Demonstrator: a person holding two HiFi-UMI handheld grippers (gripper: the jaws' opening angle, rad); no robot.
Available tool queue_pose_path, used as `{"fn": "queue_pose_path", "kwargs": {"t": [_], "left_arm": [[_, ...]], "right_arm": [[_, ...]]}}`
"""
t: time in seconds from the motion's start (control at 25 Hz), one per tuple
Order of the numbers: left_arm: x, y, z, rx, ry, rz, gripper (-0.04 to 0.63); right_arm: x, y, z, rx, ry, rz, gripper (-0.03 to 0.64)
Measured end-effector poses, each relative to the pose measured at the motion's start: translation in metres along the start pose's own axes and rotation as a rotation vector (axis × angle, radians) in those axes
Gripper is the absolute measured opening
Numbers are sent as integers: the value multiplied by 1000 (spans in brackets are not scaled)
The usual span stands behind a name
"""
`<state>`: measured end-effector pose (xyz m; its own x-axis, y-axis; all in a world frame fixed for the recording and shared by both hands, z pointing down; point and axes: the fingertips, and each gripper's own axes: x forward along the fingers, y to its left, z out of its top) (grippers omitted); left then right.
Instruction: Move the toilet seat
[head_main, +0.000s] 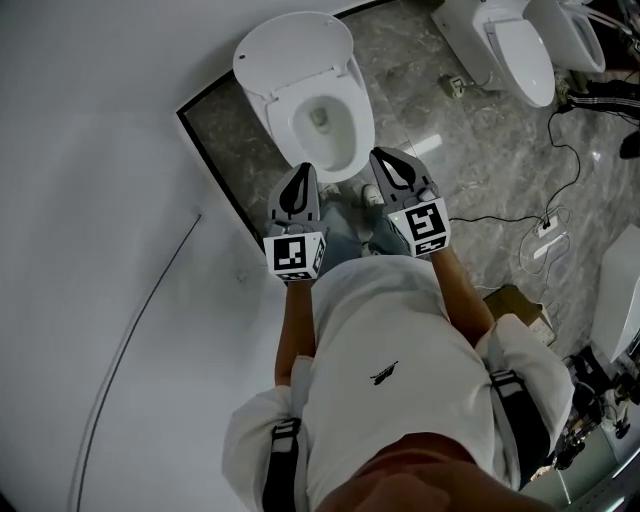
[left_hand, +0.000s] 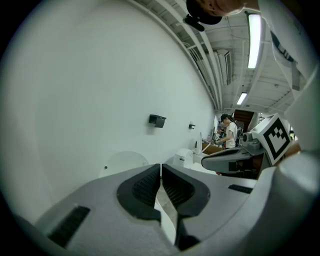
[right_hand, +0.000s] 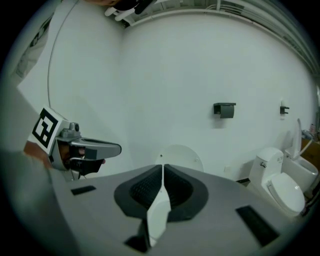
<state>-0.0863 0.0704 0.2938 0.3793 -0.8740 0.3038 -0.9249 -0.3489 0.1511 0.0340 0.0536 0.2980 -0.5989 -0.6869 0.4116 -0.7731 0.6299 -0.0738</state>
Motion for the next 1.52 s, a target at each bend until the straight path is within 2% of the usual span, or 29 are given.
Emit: {"fn": "queue_pose_path", "kwargs": {"t": [0.6, 1.08, 1.52], "left_arm": [[19, 32, -70, -37, 116, -83, 34], [35, 37, -132, -78, 187, -78, 34], [47, 52, -188, -111, 243, -27, 35]], "right_arm": [[35, -1, -71, 56, 123, -121, 35], [45, 0, -128, 55, 203, -125, 35], [69, -7, -175, 54, 258, -115, 35]]}}
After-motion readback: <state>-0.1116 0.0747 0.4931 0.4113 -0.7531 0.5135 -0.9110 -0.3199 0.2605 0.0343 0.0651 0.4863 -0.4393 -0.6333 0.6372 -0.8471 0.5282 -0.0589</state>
